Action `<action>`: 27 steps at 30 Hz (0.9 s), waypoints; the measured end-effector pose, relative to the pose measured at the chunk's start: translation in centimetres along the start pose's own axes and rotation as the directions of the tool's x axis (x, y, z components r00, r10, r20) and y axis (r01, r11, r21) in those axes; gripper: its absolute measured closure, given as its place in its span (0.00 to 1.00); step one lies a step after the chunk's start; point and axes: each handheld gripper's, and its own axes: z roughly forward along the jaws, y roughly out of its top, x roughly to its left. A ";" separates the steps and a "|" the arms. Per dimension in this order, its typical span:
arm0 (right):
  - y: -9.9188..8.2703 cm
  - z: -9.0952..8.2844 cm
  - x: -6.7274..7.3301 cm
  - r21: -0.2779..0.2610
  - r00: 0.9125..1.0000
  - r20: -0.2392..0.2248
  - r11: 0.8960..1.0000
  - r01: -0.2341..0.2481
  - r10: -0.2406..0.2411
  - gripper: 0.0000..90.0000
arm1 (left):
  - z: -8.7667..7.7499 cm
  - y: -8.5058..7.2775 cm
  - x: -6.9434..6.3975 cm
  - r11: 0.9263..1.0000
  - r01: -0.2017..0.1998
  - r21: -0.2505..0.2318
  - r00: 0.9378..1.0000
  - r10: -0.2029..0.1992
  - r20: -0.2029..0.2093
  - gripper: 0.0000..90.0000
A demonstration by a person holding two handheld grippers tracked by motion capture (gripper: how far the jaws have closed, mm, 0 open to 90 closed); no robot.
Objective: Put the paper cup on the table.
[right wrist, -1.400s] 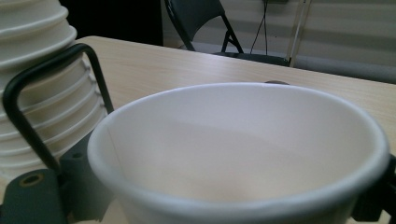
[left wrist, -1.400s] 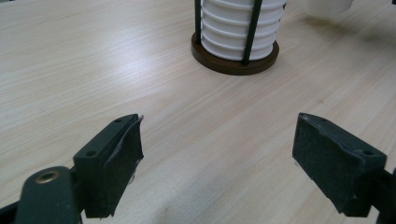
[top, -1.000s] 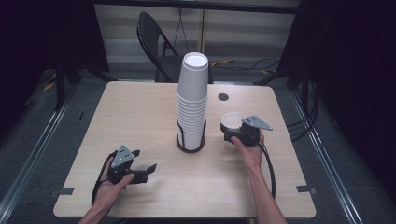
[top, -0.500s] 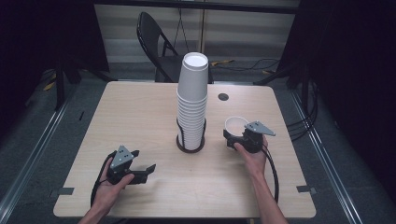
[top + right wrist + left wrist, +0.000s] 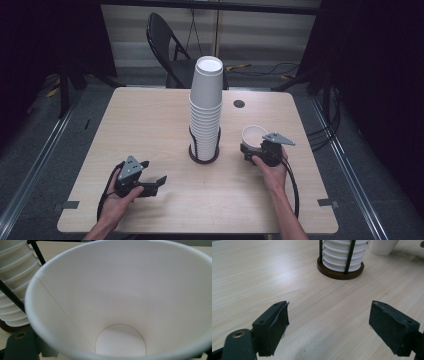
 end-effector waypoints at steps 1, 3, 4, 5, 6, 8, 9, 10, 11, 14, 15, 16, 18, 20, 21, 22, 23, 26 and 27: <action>0.0 0.0 0.0 0.007 1.000 0.000 1.000 -0.006 0.006 0.14 | 0.0 0.0 0.0 1.000 0.000 -0.001 1.000 0.000 0.000 0.18; -0.2 -0.1 -0.1 0.022 1.000 0.002 1.000 -0.005 0.005 0.14 | 0.0 0.0 0.0 1.000 0.000 -0.003 1.000 0.000 0.000 0.18; -0.3 -0.1 -0.1 0.027 1.000 0.003 1.000 -0.009 0.009 0.14 | 0.0 0.0 0.0 1.000 0.002 -0.003 1.000 -0.002 -0.001 0.18; -0.5 -0.1 -0.1 0.032 1.000 0.003 0.999 -0.008 0.008 0.15 | 0.0 0.0 0.0 1.000 0.002 -0.003 1.000 -0.002 -0.002 0.18; -0.7 -0.1 -0.1 0.039 1.000 0.002 0.999 -0.006 0.006 0.15 | 0.0 0.0 0.0 1.000 0.003 -0.003 1.000 -0.003 -0.003 0.18; -0.9 -0.2 -0.2 0.054 1.000 0.005 0.999 -0.007 0.007 0.15 | 0.0 0.0 0.0 1.000 0.007 -0.001 1.000 -0.007 -0.006 0.18; -0.9 -0.3 -0.2 0.056 1.000 0.009 0.998 -0.007 0.007 0.15 | 0.0 0.0 0.0 1.000 0.011 -0.001 1.000 -0.011 -0.007 0.18; -1.0 -0.4 -0.2 0.060 1.000 0.008 0.998 -0.010 0.010 0.15 | 0.0 0.0 0.1 1.000 0.011 0.001 1.000 -0.011 -0.009 0.18; -1.0 -0.5 -0.3 0.063 1.000 0.006 0.998 -0.011 0.011 0.15 | 0.0 0.0 0.1 1.000 0.014 0.001 1.000 -0.014 -0.009 0.18; -1.2 -0.8 -0.3 0.072 1.000 0.002 0.997 -0.005 0.005 0.15 | 0.0 0.0 0.2 1.000 0.021 0.005 1.000 -0.021 -0.016 0.18; -1.2 -1.0 -0.2 0.074 1.000 0.005 0.997 -0.007 0.006 0.15 | 0.0 0.0 0.2 1.000 0.026 0.007 1.000 -0.026 -0.018 0.18; -1.3 -1.1 -0.2 0.074 1.000 0.000 0.997 -0.010 0.010 0.15 | 0.0 0.0 0.3 1.000 0.025 0.009 1.000 -0.025 -0.019 0.18; -1.3 -1.4 -0.1 0.072 1.000 -0.001 0.997 -0.018 0.018 0.15 | 0.0 0.0 0.3 1.000 0.029 0.011 0.999 -0.028 -0.020 0.18; -1.5 -1.8 -0.1 0.085 1.000 0.003 0.996 -0.018 0.018 0.15 | 0.0 0.0 0.3 1.000 0.027 0.012 0.999 -0.027 -0.025 0.18; -1.5 -2.0 -0.1 0.091 1.000 0.005 0.996 -0.012 0.011 0.15 | 0.0 0.0 0.3 1.000 0.027 0.012 0.999 -0.027 -0.025 0.18; -1.5 -2.2 0.0 0.091 1.000 0.007 0.996 -0.013 0.013 0.15 | 0.0 0.0 0.3 0.999 0.030 0.014 0.999 -0.030 -0.026 0.18; -1.5 -2.4 0.0 0.089 1.000 0.005 0.996 -0.019 0.018 0.15 | 0.0 0.0 0.3 0.999 0.033 0.016 0.999 -0.033 -0.030 0.18; -1.6 -3.1 0.1 0.079 1.000 0.005 0.997 -0.020 0.020 0.16 | -0.1 0.0 0.3 0.999 0.036 0.013 0.999 -0.035 -0.030 0.18; -1.7 -3.3 0.1 0.081 1.000 0.003 0.996 -0.021 0.021 0.16 | -0.1 0.0 0.3 0.999 0.038 0.014 0.999 -0.038 -0.033 0.18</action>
